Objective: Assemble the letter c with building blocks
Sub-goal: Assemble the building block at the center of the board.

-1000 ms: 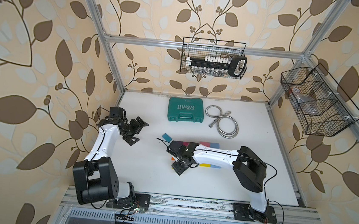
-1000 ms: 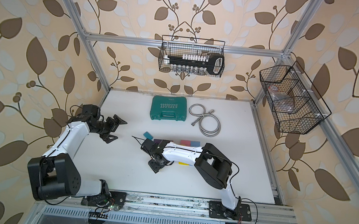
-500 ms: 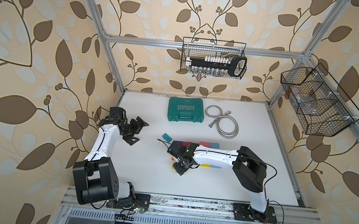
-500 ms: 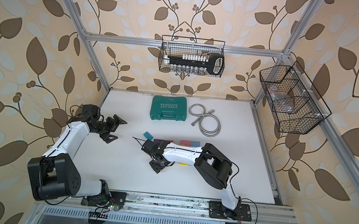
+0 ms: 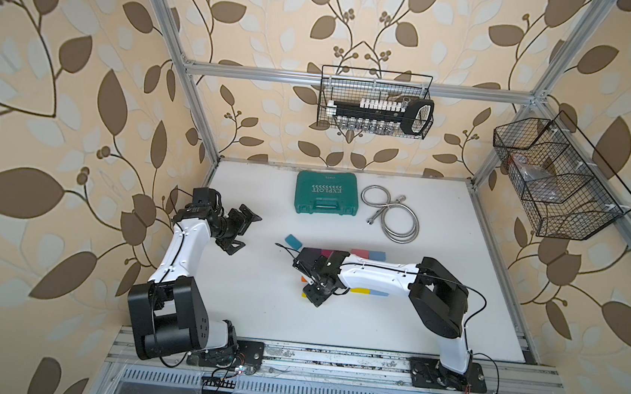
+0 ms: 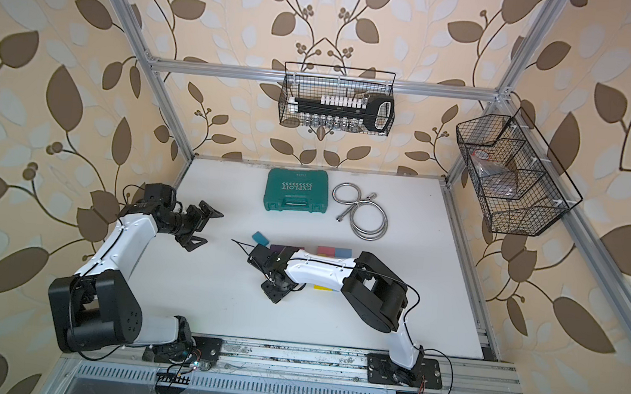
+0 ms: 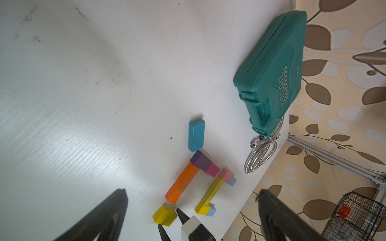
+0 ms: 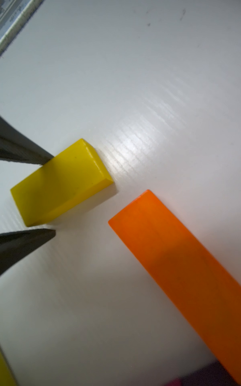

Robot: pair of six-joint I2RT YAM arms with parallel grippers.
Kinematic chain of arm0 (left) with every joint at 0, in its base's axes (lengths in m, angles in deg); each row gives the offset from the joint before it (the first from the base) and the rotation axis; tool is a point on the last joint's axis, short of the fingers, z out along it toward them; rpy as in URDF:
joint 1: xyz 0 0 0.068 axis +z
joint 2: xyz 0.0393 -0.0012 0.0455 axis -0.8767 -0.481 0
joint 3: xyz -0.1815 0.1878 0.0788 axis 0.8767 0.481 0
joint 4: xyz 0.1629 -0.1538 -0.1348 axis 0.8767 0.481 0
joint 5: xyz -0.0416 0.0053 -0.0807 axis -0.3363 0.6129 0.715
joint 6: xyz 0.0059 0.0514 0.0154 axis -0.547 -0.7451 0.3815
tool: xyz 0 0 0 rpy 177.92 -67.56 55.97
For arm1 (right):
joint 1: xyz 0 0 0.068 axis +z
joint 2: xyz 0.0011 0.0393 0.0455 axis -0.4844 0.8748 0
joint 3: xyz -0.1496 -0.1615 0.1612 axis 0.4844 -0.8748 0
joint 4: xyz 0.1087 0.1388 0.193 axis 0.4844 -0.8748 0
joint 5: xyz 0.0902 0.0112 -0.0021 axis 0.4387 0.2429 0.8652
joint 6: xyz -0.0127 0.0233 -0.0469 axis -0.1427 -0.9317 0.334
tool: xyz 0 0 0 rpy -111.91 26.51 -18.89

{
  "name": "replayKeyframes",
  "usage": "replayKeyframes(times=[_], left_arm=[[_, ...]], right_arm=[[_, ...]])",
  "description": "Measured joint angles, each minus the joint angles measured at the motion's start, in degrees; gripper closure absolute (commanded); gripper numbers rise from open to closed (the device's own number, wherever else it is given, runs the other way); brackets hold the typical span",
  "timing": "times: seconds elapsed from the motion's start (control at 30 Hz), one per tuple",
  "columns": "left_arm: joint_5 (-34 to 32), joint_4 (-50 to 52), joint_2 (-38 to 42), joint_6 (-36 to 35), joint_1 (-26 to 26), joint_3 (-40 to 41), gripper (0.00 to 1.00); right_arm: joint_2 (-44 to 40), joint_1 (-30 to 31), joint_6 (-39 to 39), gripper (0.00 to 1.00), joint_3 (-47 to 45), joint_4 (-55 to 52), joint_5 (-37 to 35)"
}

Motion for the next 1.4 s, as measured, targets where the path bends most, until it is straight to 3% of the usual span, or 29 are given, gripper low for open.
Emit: replayKeyframes(times=[0.23,0.57,0.73,0.8,1.07,1.4], left_arm=[[0.02,-0.04,0.00,0.00,0.00,0.00,0.01],[0.17,-0.07,0.00,0.00,0.00,0.00,0.01],[0.24,-0.04,0.00,-0.04,0.00,0.00,0.01],[0.24,-0.02,0.00,-0.04,0.00,0.00,0.01],[0.46,-0.02,0.00,-0.04,0.00,-0.02,0.01],[1.49,-0.02,0.00,-0.04,0.00,-0.02,0.01]], right_arm=[[0.81,-0.48,0.66,0.51,0.48,0.02,0.46],[-0.57,-0.52,-0.79,0.38,0.46,-0.48,0.59],[-4.87,-0.52,-6.38,0.35,0.46,-1.40,0.52],[-6.91,-0.52,-9.57,0.25,0.44,-1.51,0.50],[-12.15,-0.55,-23.17,0.16,-5.60,2.05,3.19],[-12.17,-0.55,-33.99,0.15,-14.23,11.87,10.67]])
